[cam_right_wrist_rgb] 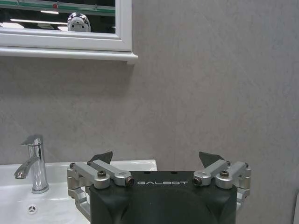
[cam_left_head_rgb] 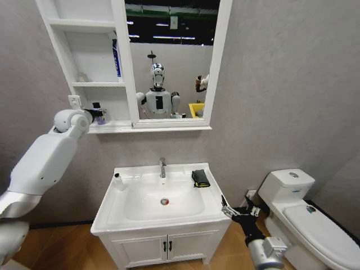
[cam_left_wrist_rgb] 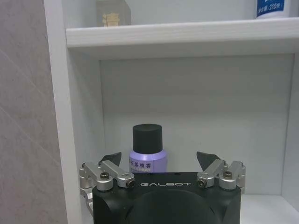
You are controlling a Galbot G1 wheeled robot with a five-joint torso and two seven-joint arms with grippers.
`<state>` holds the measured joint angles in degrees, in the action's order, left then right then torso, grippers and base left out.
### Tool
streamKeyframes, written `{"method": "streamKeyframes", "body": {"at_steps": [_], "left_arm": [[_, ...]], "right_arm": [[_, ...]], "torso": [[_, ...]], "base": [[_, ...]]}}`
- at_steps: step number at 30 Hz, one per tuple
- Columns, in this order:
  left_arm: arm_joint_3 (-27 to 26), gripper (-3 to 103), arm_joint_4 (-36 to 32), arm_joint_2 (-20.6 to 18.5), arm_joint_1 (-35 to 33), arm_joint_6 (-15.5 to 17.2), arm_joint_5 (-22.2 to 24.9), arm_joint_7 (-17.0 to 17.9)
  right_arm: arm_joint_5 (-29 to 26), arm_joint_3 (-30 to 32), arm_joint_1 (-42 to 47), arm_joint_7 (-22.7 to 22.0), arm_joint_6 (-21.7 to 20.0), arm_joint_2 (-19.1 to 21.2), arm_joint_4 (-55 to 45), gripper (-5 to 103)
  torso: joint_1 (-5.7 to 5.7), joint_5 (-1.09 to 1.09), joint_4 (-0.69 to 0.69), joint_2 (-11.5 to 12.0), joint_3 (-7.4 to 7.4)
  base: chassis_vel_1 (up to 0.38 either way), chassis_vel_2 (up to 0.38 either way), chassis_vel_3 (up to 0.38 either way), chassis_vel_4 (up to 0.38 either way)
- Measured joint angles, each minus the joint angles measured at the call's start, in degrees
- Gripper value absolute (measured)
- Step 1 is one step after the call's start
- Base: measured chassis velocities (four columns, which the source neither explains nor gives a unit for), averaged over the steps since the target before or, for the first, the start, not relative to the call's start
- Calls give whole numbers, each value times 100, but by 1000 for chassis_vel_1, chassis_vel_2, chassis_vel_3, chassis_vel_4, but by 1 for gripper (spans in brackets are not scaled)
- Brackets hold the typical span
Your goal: Move facial cleanser and shampoo from washbasin to cabinet, then wipe washbasin with towel.
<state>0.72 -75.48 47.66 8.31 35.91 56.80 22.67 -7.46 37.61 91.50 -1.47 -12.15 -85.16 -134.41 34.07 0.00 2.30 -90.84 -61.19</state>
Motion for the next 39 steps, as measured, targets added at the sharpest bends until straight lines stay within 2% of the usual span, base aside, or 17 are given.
{"method": "streamKeyframes", "body": {"at_steps": [4,11,12,13,16,17,18,19,20,21,24,25,26,27,29,33,39], "left_arm": [[-234,99,-424,-88,-277,-162,13,141],[-777,100,-1743,-635,-1349,-202,161,531],[-948,100,-2222,-758,-1699,-202,204,684],[-948,100,-2222,-758,-1699,-202,204,684],[-1537,100,-3565,-911,-2989,-270,-27,1068],[-1537,100,-3565,-911,-2989,-270,-27,1068],[-1686,100,-3849,-818,-3628,-461,-374,1181],[-1781,100,-3945,-701,-4012,-588,-628,1197],[-1781,100,-3945,-701,-4012,-588,-628,1197],[-1894,100,-4023,-484,-4555,-807,-1006,1171],[-2138,100,-4031,281,-5792,-1424,-2049,826],[-2138,100,-4031,281,-5792,-1424,-2049,826],[-2231,100,-3918,704,-6283,-1611,-2537,581],[-2231,100,-3918,704,-6283,-1611,-2537,581],[-2369,100,-3615,1294,-6810,-1956,-3321,317],[-2382,100,-3045,1874,-7049,-2292,-4126,158],[-2169,100,-2239,2242,-6779,-2437,-4407,122]], "right_arm": [[-2,-8,1,-4,21,-14,-13,100],[3,-67,-32,-18,21,-19,-15,100],[3,-76,-44,-22,19,-31,-15,100],[3,-76,-44,-22,19,-31,-15,100],[5,-82,-58,-31,19,-49,-13,100],[5,-82,-58,-31,19,-49,-13,100],[9,-85,-44,-32,28,-57,-13,100],[11,-88,-35,-32,34,-61,-14,100],[11,-88,-35,-32,34,-61,-14,100],[13,-87,-12,-34,53,-58,-18,100],[12,-50,52,-32,111,-49,-38,100],[12,-50,52,-32,111,-49,-38,100],[7,-28,74,-31,130,-49,-42,100],[7,-28,74,-31,130,-49,-42,100],[2,-19,75,-31,151,-50,-55,100],[3,-48,7,-36,151,-60,-47,100],[14,-87,-46,-43,134,-70,-16,100]], "torso": [[0,1,2,0,0],[-1,-2,-4,-1,0],[0,-3,-3,0,0],[0,-3,-3,0,0],[-2,4,-1,-2,2],[-2,4,-1,-2,2],[-2,0,-1,-2,1],[-2,1,-1,-2,1],[-2,1,-1,-2,1],[-2,-1,-1,-2,1],[-1,3,2,-2,1],[-1,3,2,-2,1],[-1,-4,0,-1,0],[-1,-4,0,-1,0],[-1,3,-2,-1,0],[-1,1,-1,-1,0],[0,1,1,0,0]], "base": [[0,0,0,0],[0,0,0,0],[0,0,0,0],[0,0,0,0],[0,0,0,0],[0,0,0,0],[0,0,0,0],[0,0,0,0],[0,0,0,0],[0,0,0,0],[0,0,0,0],[0,0,0,0],[0,0,0,0],[0,0,0,0],[0,0,0,0],[0,0,0,0],[0,0,0,0]]}}
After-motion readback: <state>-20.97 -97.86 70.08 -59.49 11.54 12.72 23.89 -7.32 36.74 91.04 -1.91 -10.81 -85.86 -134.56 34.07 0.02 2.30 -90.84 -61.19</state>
